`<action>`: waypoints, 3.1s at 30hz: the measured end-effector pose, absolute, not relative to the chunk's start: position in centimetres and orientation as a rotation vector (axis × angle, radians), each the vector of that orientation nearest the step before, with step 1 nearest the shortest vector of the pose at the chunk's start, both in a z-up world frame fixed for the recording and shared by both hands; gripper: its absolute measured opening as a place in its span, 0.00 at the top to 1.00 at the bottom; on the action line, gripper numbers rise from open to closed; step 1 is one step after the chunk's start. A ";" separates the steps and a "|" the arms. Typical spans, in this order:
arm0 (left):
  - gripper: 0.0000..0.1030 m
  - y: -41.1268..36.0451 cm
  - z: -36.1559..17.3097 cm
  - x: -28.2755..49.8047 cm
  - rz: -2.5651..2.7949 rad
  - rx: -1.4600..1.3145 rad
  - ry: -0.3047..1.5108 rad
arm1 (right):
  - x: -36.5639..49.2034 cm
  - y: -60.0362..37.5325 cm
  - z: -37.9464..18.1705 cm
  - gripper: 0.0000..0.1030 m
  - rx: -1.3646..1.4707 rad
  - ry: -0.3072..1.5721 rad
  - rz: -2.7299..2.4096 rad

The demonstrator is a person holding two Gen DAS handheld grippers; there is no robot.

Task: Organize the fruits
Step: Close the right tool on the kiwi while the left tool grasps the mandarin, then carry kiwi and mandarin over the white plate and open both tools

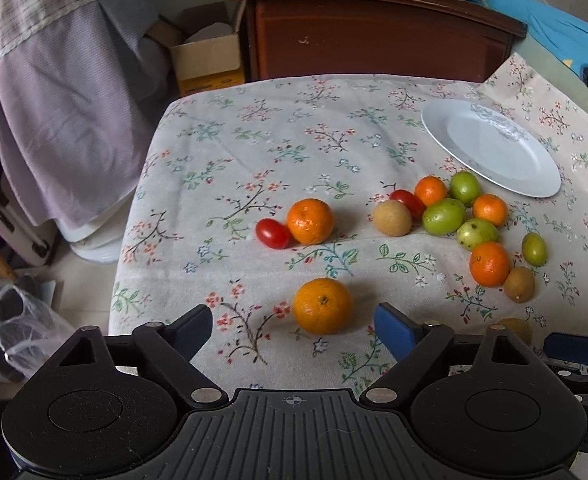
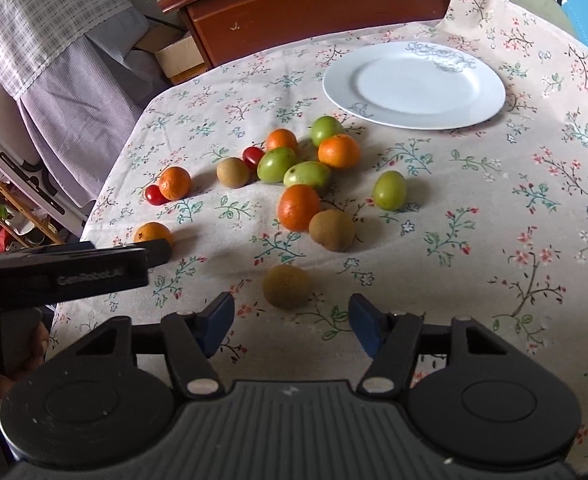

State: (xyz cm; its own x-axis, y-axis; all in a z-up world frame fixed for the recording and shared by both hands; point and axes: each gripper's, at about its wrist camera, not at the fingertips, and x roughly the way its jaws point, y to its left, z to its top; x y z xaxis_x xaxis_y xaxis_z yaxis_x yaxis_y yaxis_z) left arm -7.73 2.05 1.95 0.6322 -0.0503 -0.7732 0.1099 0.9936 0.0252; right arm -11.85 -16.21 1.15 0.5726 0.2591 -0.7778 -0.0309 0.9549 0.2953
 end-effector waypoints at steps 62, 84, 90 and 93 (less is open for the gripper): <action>0.69 -3.1 6.3 -4.5 -0.363 0.013 0.724 | -8.2 -19.5 5.2 0.73 0.258 0.815 0.111; 0.69 -9.6 5.2 2.2 -0.543 0.058 0.750 | -1.4 -26.7 3.7 0.73 0.360 0.817 0.033; 0.69 -10.7 4.2 4.0 -0.558 0.053 0.769 | 0.1 -27.5 2.5 0.73 0.383 0.839 0.020; 0.69 -11.1 3.5 4.9 -0.557 0.043 0.785 | 0.7 -27.6 1.9 0.73 0.391 0.852 0.011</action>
